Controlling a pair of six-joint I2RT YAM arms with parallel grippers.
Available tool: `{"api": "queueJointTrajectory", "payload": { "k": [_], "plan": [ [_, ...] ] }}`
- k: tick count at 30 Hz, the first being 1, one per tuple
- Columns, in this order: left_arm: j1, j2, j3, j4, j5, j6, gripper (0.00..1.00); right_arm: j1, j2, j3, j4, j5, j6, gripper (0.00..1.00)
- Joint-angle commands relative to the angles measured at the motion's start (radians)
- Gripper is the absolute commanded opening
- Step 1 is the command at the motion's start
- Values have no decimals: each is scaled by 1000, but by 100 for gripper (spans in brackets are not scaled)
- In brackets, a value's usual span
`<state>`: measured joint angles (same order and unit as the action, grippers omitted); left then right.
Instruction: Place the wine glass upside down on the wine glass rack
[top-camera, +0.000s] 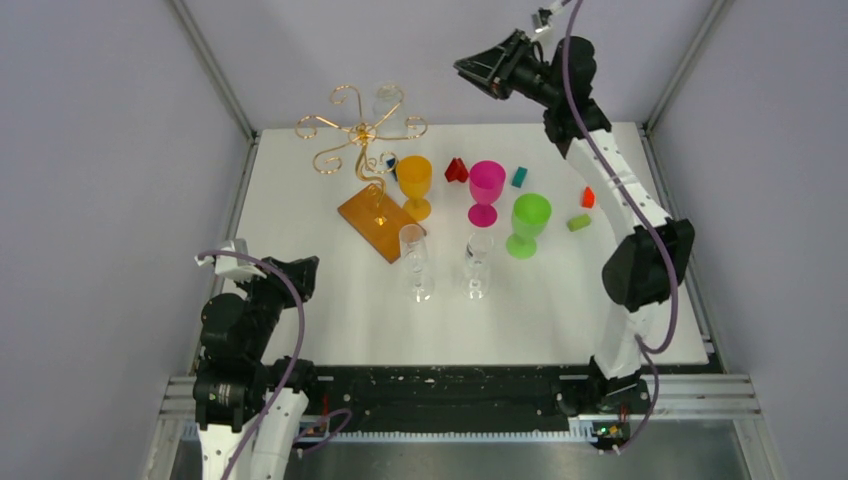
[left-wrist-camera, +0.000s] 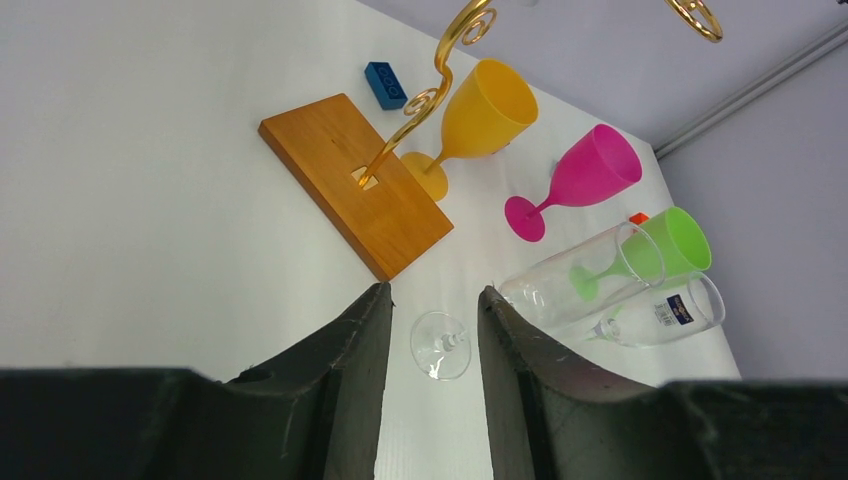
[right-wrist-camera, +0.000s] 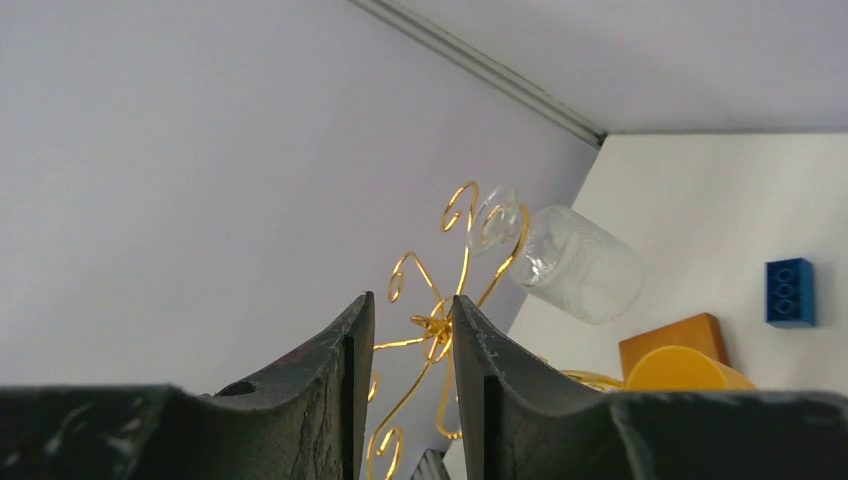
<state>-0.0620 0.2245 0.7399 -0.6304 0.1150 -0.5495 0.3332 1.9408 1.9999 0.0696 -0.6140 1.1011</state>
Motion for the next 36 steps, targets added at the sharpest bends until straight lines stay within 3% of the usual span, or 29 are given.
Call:
{"api": "queueJointTrajectory", "payload": {
  "k": [1, 10, 22, 28, 36],
  "plan": [
    [-4, 13, 21, 28, 13, -11, 41, -57, -186, -155, 50, 36, -107, 35],
    [-6, 27, 60, 0, 10, -27, 42, -79, -358, -325, -186, 130, -364, 38],
    [-6, 48, 64, -27, 23, -26, 46, -99, -747, -757, -448, 553, -678, 54],
    [-6, 58, 56, -5, 31, -35, 47, -99, -887, -806, -639, 762, -728, 61],
    [-6, 73, 47, 12, 25, -29, 47, -99, -867, -886, -760, 715, -739, 63]
  ]
}}
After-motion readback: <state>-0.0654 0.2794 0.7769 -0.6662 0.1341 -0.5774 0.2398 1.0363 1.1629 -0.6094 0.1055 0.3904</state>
